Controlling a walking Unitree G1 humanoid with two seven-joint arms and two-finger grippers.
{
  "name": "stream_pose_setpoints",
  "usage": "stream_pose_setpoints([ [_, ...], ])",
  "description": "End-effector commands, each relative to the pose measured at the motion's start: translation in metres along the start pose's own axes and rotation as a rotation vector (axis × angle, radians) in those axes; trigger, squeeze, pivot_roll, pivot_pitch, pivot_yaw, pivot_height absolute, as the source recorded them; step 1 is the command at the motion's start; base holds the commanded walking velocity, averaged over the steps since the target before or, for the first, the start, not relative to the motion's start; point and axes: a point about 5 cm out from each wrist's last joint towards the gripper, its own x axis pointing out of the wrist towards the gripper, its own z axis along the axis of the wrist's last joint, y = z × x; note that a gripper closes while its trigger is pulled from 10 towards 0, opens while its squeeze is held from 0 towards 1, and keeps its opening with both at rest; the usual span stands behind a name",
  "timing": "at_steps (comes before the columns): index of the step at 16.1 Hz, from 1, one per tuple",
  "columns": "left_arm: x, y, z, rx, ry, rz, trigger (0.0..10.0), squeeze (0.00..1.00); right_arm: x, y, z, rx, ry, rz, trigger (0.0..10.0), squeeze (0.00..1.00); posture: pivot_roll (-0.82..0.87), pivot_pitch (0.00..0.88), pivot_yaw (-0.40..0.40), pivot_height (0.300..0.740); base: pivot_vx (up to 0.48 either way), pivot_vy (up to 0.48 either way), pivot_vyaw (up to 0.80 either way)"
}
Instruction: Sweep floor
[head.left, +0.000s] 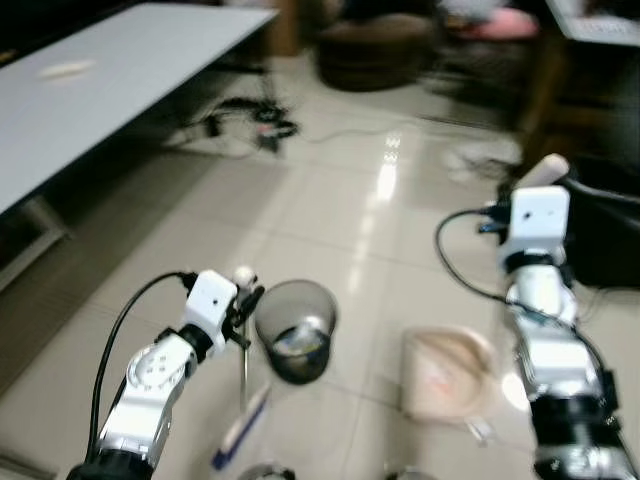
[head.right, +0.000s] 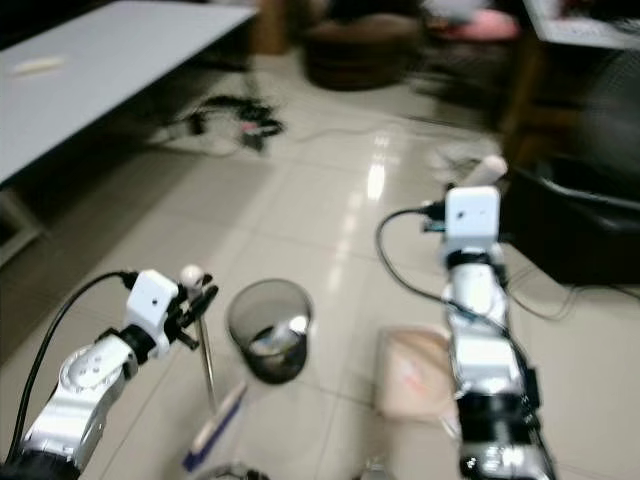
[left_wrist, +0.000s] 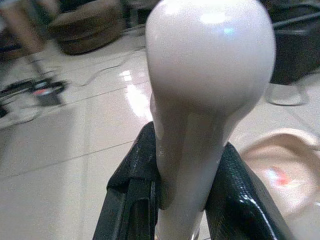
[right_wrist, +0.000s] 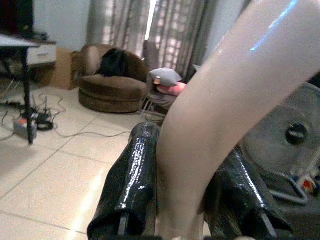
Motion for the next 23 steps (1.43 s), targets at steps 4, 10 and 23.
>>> stream_pose_setpoints([
  [4, -0.010, 0.004, -0.019, -0.028, 0.033, -0.025, 10.0, 0.00, -0.003, 0.002, 0.002, 0.069, 0.005, -0.037, 10.0, 0.00, 0.01, 0.000, 0.086, 0.740, 0.000, 0.000, -0.80],
  [10, -0.010, 0.007, -0.028, -0.080, 0.017, -0.008, 10.0, 0.00, -0.008, 0.011, 0.001, 0.059, 0.023, -0.002, 10.0, 0.00, -0.02, 0.001, 0.091, 0.740, 0.000, 0.000, -0.80],
  [23, 0.047, 0.009, 0.048, -0.066, -0.191, 0.299, 10.0, 0.00, -0.012, 0.012, 0.007, 0.083, -0.003, 0.015, 10.0, 0.00, -0.04, 0.020, 0.065, 0.740, 0.000, -0.022, -0.49],
])
